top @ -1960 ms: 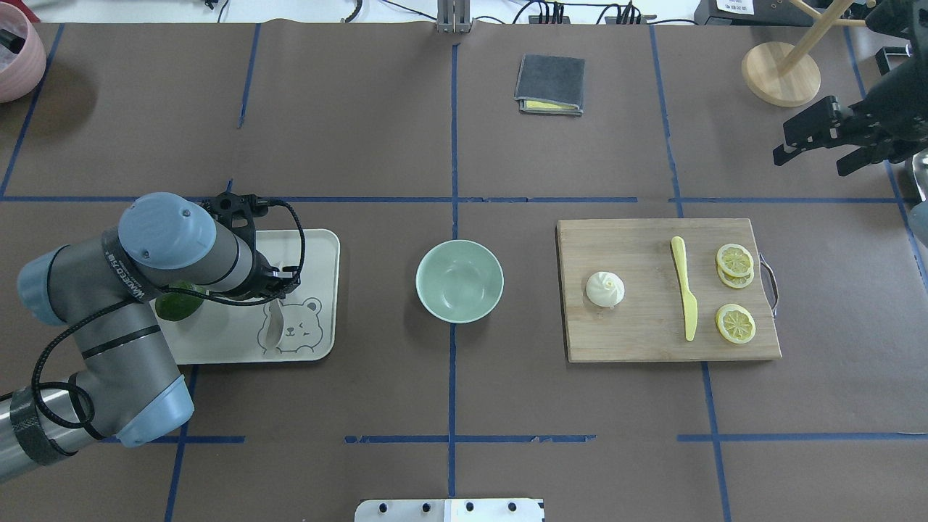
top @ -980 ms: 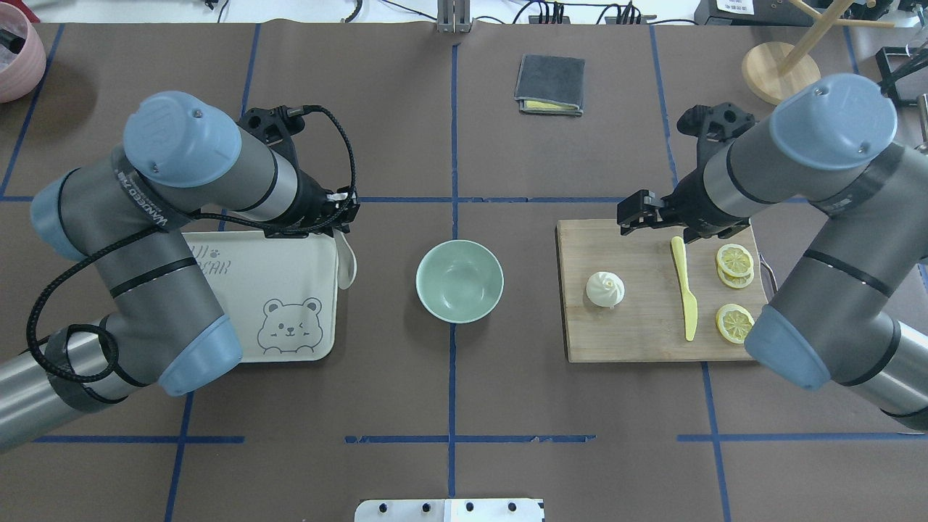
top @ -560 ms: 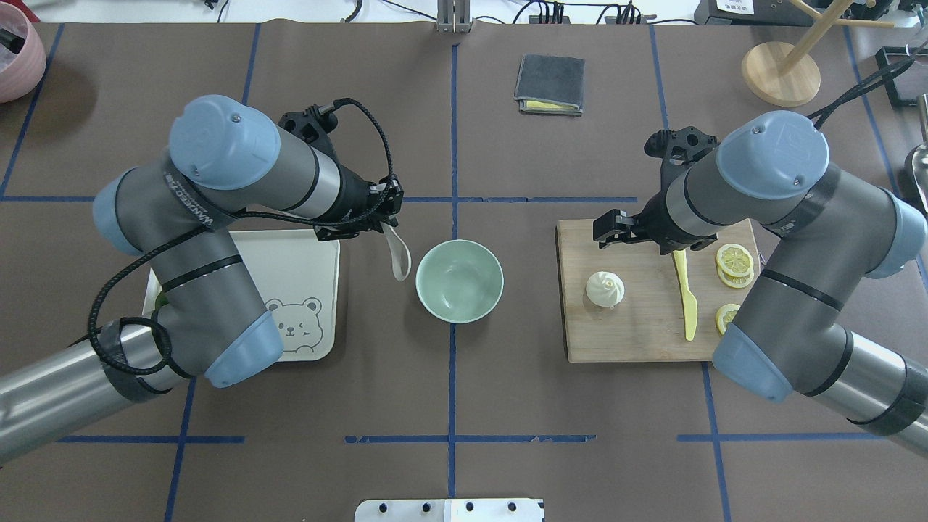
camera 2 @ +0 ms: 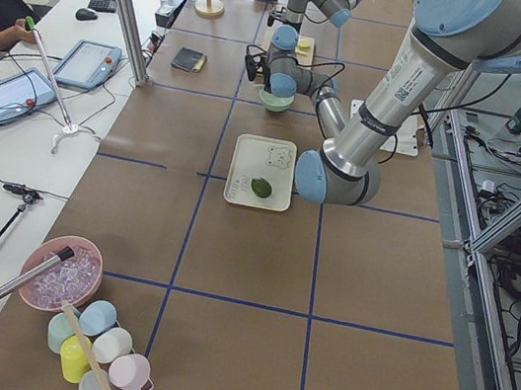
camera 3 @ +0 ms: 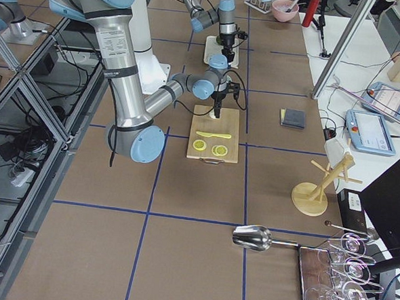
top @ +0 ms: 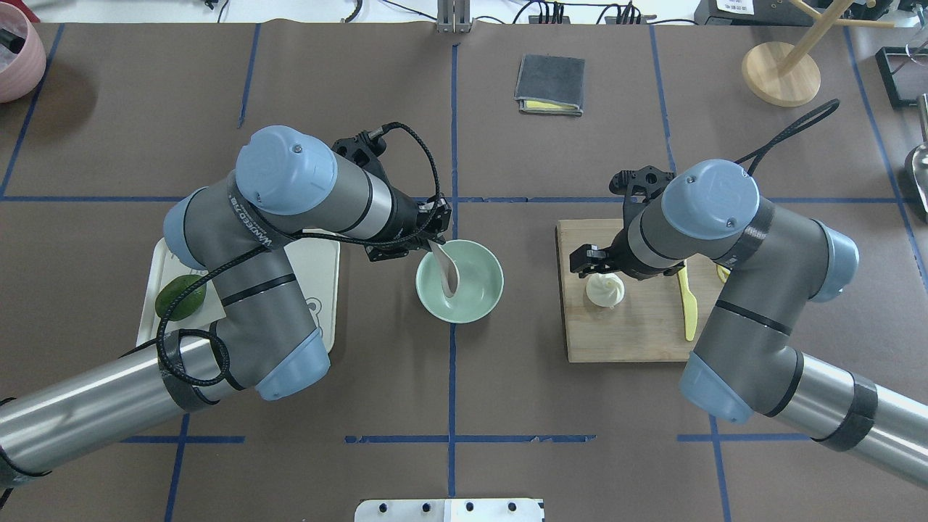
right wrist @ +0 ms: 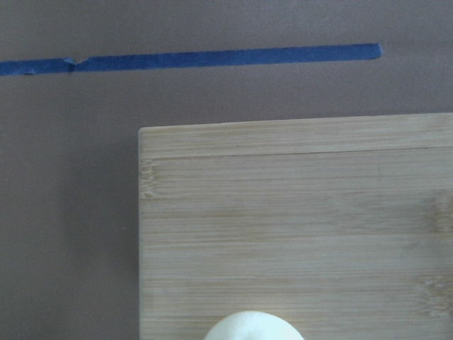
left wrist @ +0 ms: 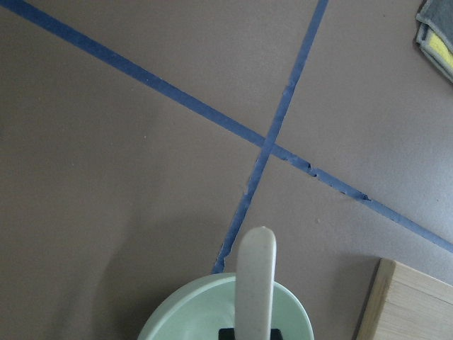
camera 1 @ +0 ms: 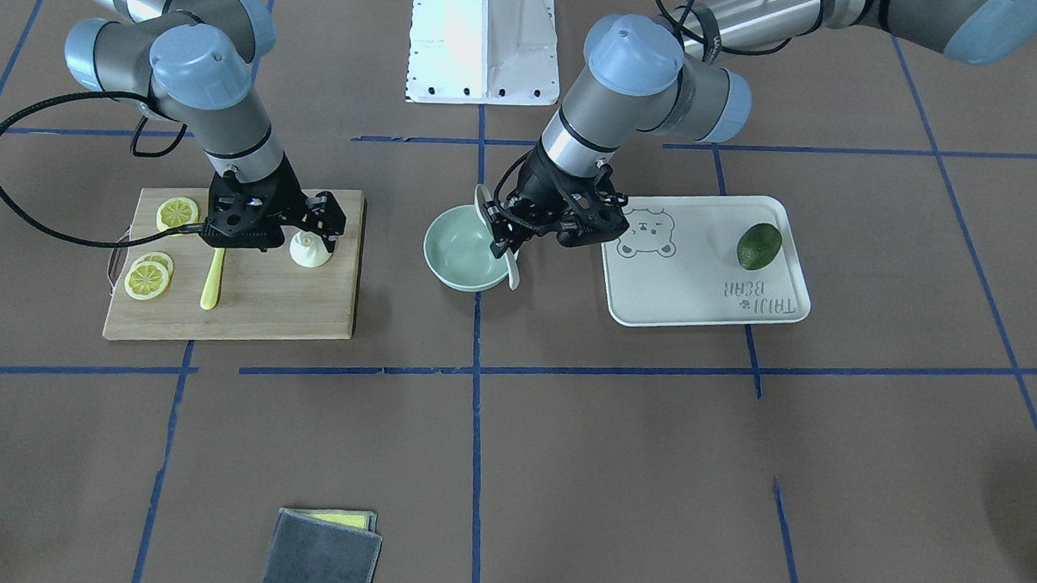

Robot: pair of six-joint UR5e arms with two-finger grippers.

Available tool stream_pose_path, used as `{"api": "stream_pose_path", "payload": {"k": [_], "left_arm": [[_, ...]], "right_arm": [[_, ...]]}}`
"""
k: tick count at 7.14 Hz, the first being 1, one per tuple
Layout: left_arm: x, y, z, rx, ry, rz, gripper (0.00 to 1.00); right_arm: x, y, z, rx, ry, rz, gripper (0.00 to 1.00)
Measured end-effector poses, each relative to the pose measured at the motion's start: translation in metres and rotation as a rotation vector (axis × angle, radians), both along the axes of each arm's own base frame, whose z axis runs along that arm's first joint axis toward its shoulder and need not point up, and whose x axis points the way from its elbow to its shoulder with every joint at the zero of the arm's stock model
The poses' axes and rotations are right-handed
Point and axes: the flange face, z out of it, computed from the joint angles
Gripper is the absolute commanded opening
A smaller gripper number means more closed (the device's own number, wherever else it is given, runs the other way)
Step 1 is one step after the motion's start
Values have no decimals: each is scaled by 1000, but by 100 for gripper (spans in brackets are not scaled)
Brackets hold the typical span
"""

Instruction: Put spoon and bun in bowl

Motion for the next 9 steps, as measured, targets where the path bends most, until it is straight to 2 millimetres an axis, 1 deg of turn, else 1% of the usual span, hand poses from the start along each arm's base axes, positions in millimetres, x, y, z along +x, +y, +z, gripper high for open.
{"api": "stream_pose_path", "payload": {"k": [1,2,3,4,5,6,7,8,9], "left_arm": [[8,-2,-5,-5,1,-3,0],[18,-5,-7,-7,3,-16,0],[24,-6,-6,-7,6,-29,0],[27,-7,-5,-8,7,-36,0],[29,-7,-4,-9,7,-38,0],[29,-7,-4,-9,6,-38,2],[30,-6,-3,-9,4,-38,17],[30,-6,-2,-9,2,-37,53],[30,-6,0,-8,0,-37,98]], "right_arm": [[-6,0,-1,-2,1,-4,92],[-8,0,-1,-3,0,-5,64],[-9,0,-2,-3,0,-5,21],[-9,0,-2,-2,0,-6,0],[-9,0,-2,-2,-1,-7,0],[-8,0,-3,0,-2,-8,0],[-8,1,-4,1,-4,-9,0],[-8,1,-5,3,-5,-9,0],[-7,1,-6,6,-8,-9,0]]}}
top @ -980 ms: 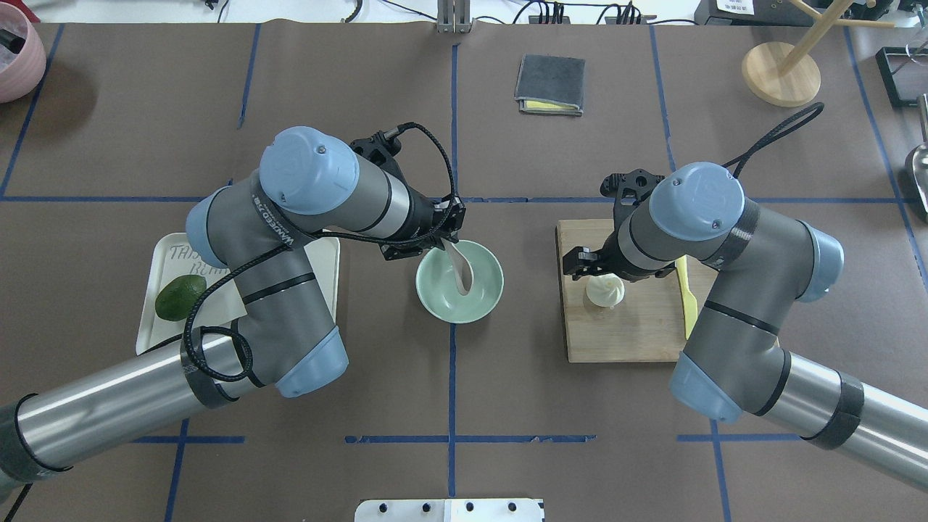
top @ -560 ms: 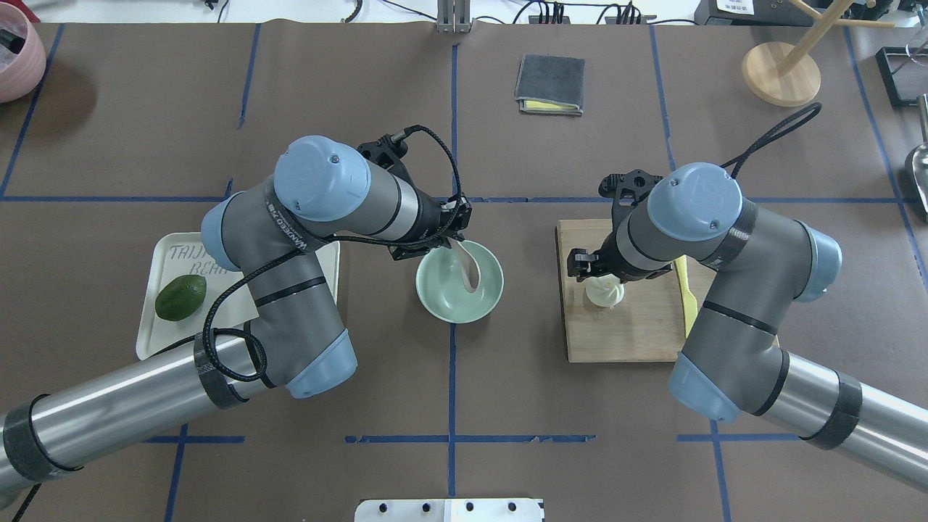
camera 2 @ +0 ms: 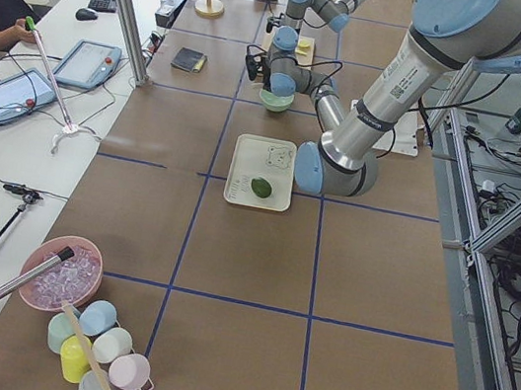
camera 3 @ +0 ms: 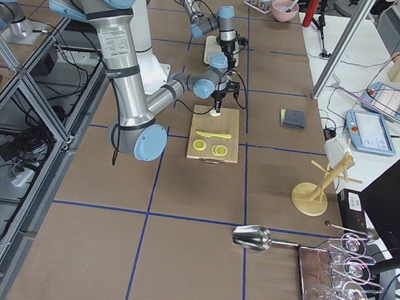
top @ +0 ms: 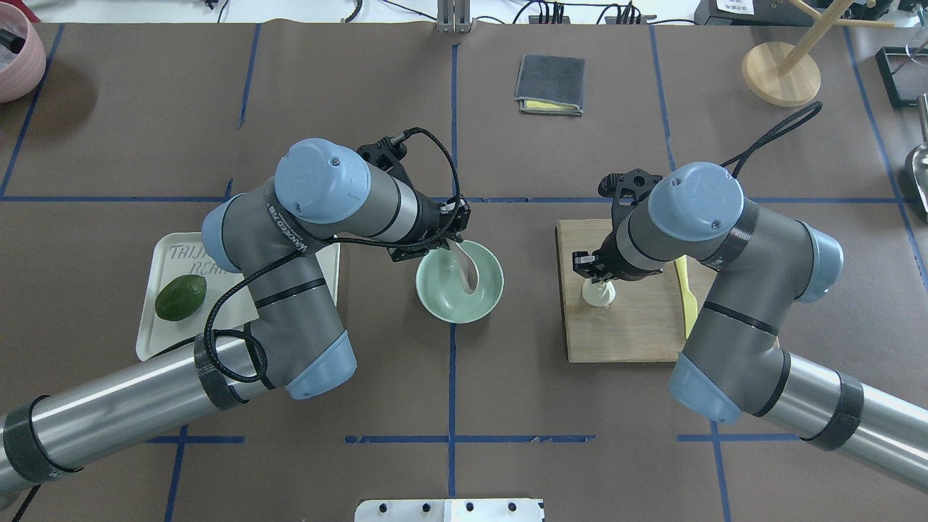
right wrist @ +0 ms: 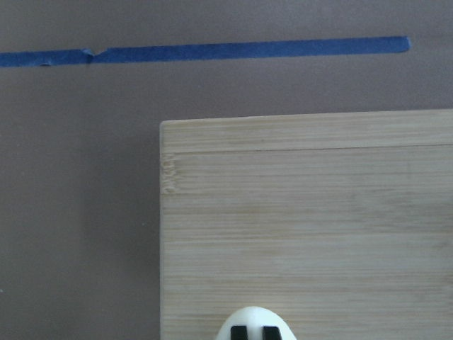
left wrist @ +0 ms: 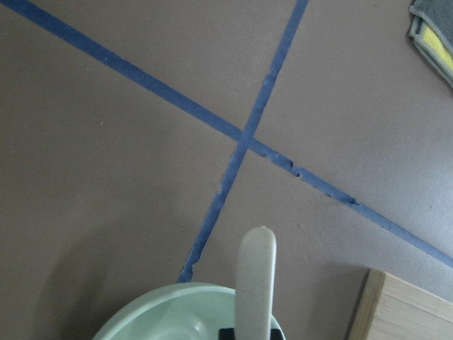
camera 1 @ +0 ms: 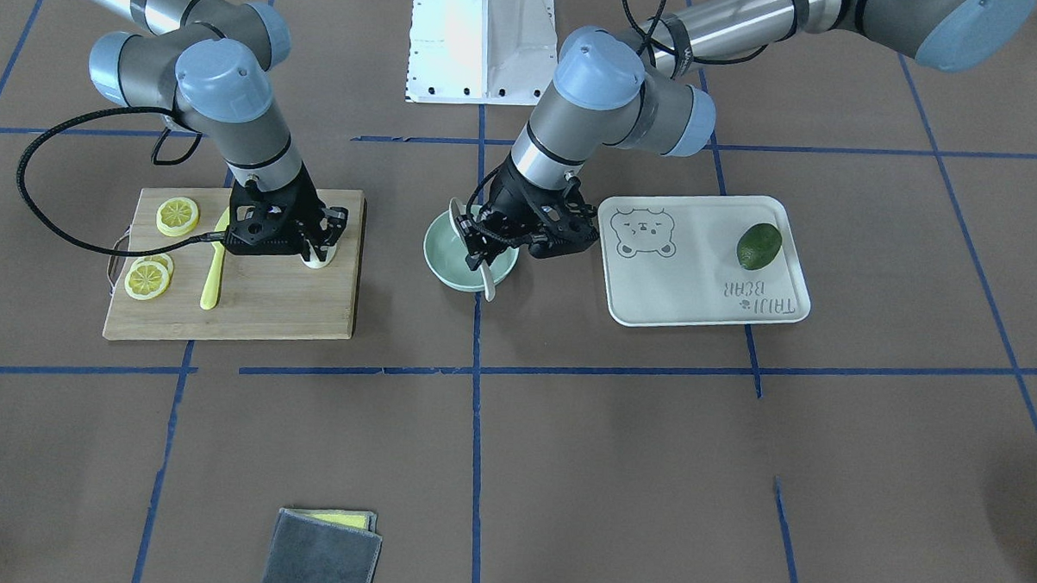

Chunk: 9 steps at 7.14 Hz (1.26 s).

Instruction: Put spoon and bun in bowl

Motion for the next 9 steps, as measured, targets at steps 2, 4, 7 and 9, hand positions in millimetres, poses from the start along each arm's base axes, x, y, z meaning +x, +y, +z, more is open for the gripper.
{"api": "stream_pose_path", "payload": {"k": [2,4,7,9], "left_arm": [[0,0,1,6,-3,3,100],[-1,0,0,12,-2,5,100],[-33,-15,6,65,-55,14,100],[-92,-21,18,142,-192,78,100]], "right_arm": [[3,1,-7,7,-12,0,0],[11,-2,-15,16,-27,7,0],[22,-21,-60,61,-87,39,0],[15,-29,-110,102,-152,50,0]]}}
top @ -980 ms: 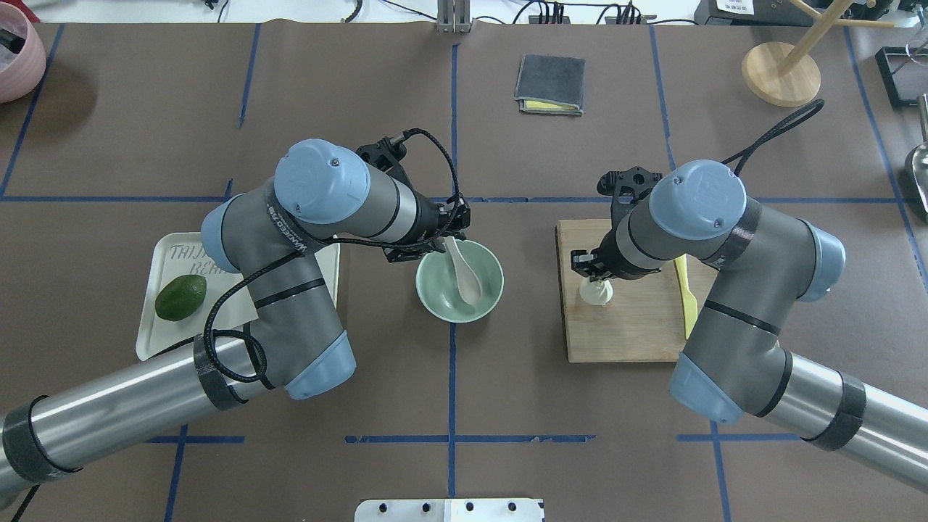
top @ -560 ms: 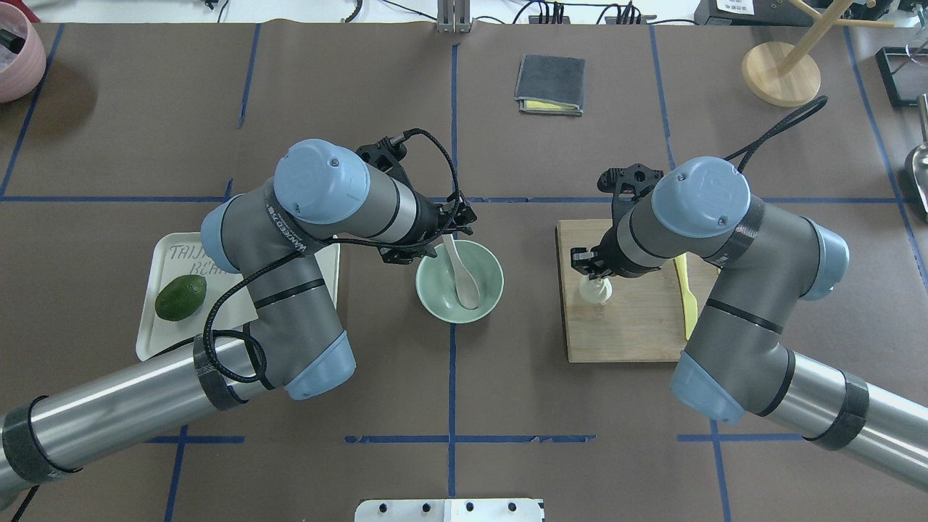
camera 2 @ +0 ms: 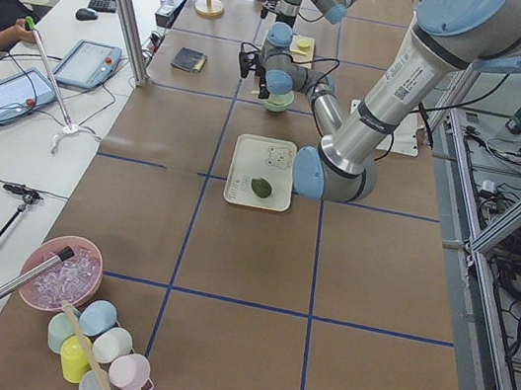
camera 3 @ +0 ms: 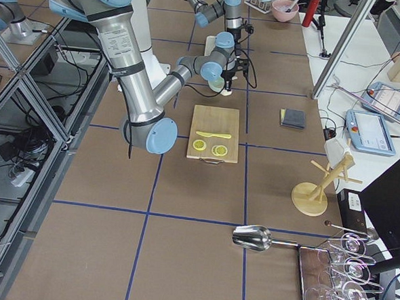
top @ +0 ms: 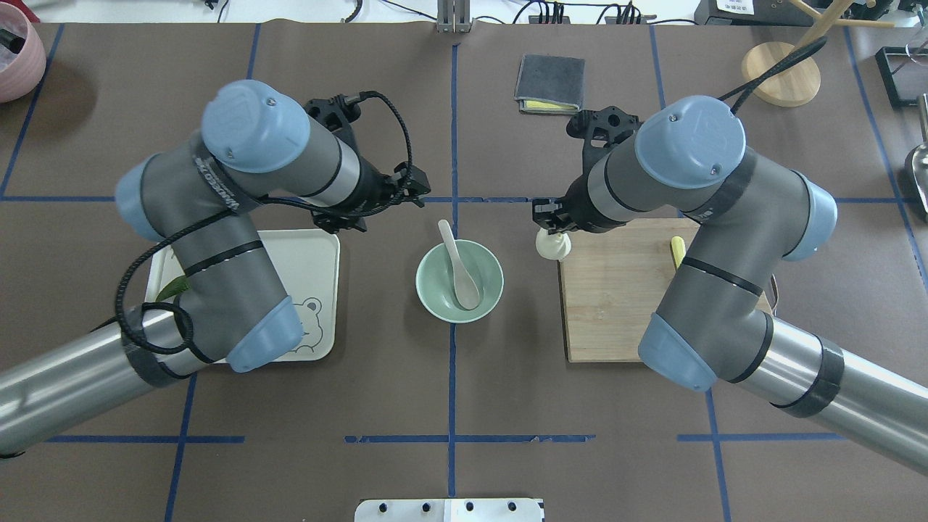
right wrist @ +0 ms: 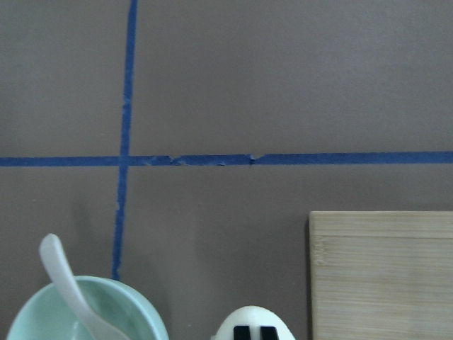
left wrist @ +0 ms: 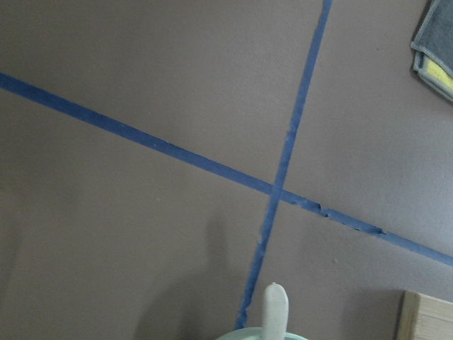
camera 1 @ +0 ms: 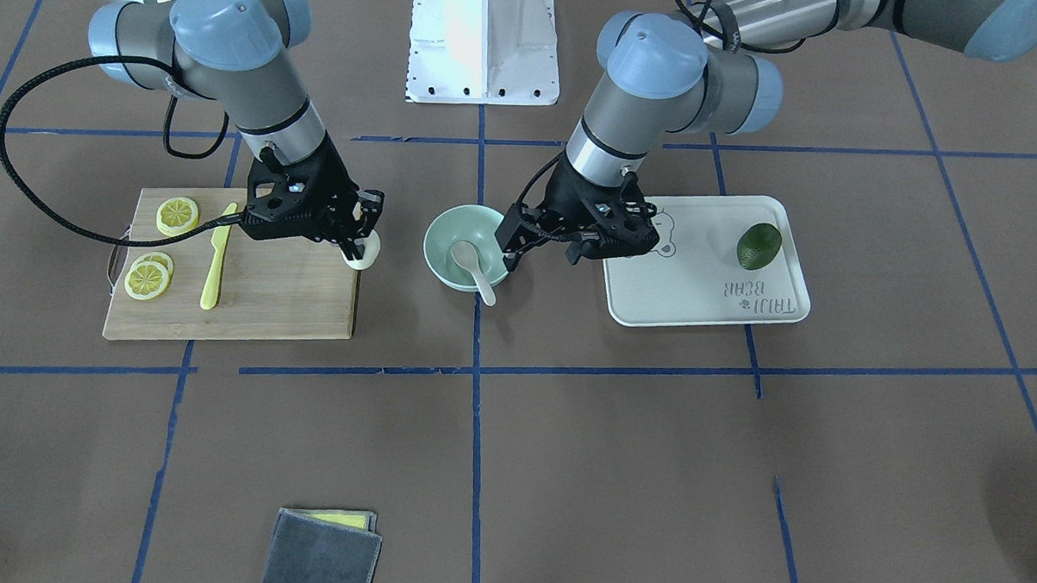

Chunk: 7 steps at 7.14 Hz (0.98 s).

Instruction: Put spoon and bun in bowl

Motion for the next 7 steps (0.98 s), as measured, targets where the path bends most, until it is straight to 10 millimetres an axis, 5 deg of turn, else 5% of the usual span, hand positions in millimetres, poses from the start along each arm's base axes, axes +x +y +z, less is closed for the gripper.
{"api": "stream_pose_path", "payload": {"k": [4,5,6,7], "left_arm": [[-109,-26,67,154,-193,47,100],[-132,-35,85,189,-232,55,100],[-151,-43,100,223,-268,69,100],[-167,-49,112,251,-296,82,100]], "right_arm": [[-76,9,-61,47,-27,-47,0],[-90,15,-68,55,-24,-50,87],[-98,20,-71,56,-23,-51,100],[-102,23,-72,53,-23,-51,100]]}}
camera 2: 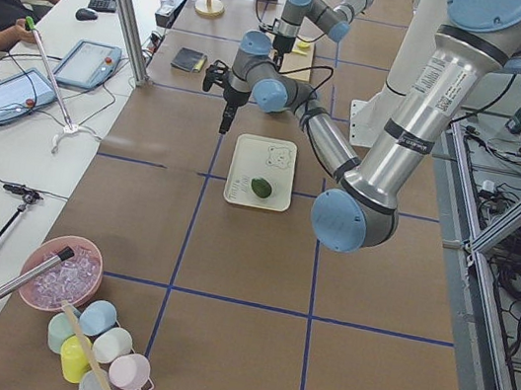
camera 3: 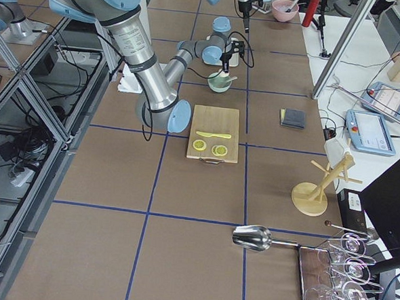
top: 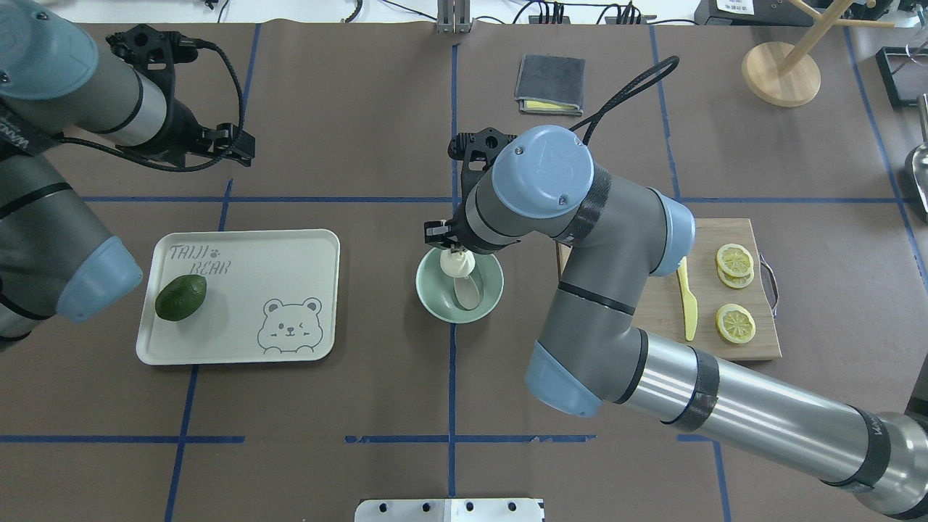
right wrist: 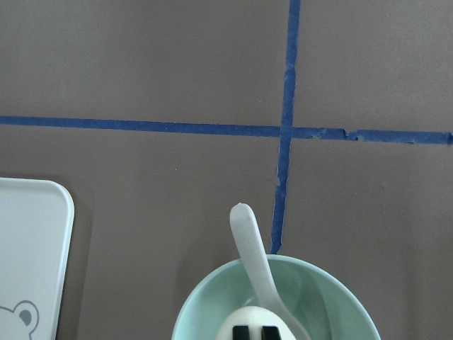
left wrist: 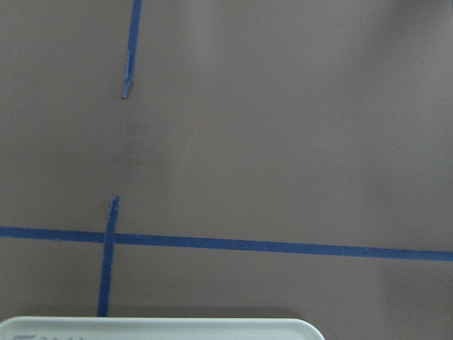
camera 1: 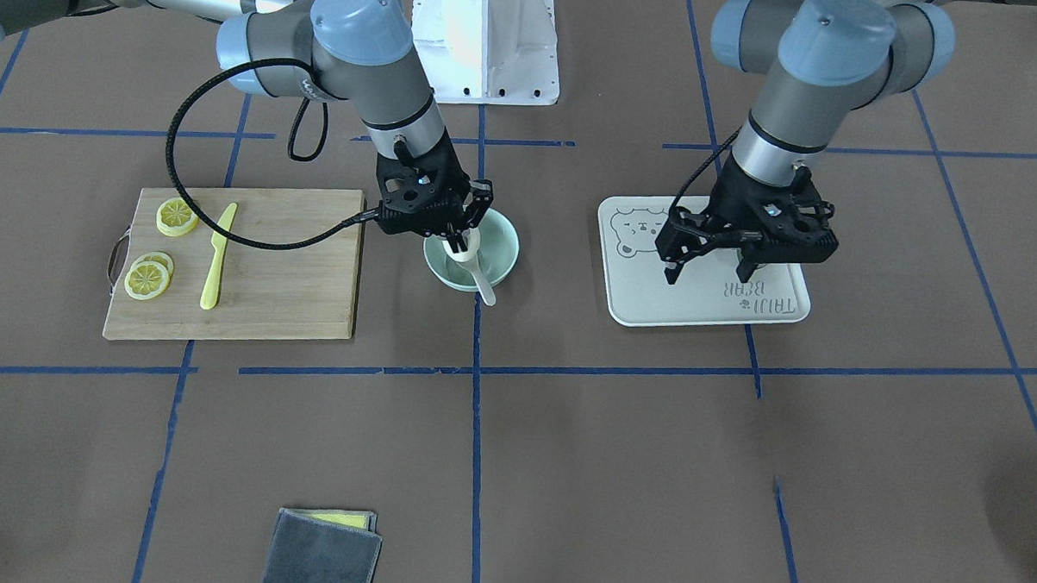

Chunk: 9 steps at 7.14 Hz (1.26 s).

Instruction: Put spoon and bun in bowl

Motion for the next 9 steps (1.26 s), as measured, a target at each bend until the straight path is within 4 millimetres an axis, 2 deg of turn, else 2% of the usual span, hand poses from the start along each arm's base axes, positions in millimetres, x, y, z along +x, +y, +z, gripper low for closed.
{"api": "stream_pose_path", "payload": {"k": [3,4,5,6,7,8,9], "left_arm": [[-55,-22,33,71,-85,31,100],[-75,-29,47,87,-115,40,100],[-95,-34,62,93,-133,61,100],[-122,-42,82,89,-133,103,100],[-158,-50,111,92,-142,153,100],[-199,-54,146,96,-164,190,100],[-241,-54,182,92,-179,217,100]], "right_arm": [[-1,3,-2,-12,3,-2,100],[5,1,-1,-24,28,2,100],[22,-6,-1,-36,79,5,100],[51,-17,-1,-32,143,-2,100],[94,-36,7,-20,205,-23,100],[146,-59,27,-17,241,-49,100],[204,-84,59,-10,261,-85,100]]}}
